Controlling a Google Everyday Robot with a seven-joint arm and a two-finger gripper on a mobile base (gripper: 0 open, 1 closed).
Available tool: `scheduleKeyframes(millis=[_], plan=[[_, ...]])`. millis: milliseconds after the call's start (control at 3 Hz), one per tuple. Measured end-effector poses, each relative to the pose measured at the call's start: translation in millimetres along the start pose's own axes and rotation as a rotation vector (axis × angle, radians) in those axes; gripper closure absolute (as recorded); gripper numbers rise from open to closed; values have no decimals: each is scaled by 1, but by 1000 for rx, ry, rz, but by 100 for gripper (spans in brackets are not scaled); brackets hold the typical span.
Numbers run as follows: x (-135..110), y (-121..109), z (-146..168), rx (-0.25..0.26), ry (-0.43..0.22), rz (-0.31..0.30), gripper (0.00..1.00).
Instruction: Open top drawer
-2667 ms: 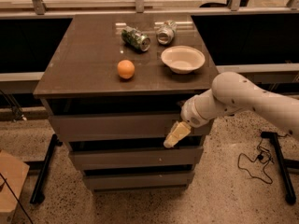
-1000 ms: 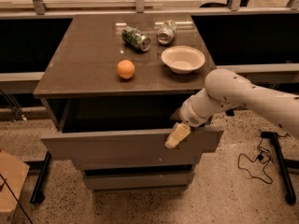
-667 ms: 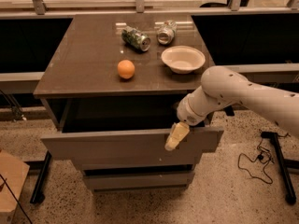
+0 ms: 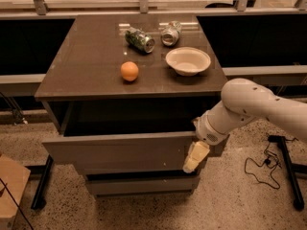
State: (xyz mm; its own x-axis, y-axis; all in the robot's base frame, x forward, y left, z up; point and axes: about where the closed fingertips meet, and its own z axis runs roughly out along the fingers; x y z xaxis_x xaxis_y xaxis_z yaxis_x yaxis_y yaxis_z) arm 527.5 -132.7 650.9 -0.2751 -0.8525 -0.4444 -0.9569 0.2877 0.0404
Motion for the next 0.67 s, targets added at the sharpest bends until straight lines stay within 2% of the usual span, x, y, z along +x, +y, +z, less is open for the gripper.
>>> scheduleKeyframes(millis=[333, 667], plan=[[18, 28, -5, -50, 25, 25, 18], [17, 29, -7, -50, 25, 25, 42]])
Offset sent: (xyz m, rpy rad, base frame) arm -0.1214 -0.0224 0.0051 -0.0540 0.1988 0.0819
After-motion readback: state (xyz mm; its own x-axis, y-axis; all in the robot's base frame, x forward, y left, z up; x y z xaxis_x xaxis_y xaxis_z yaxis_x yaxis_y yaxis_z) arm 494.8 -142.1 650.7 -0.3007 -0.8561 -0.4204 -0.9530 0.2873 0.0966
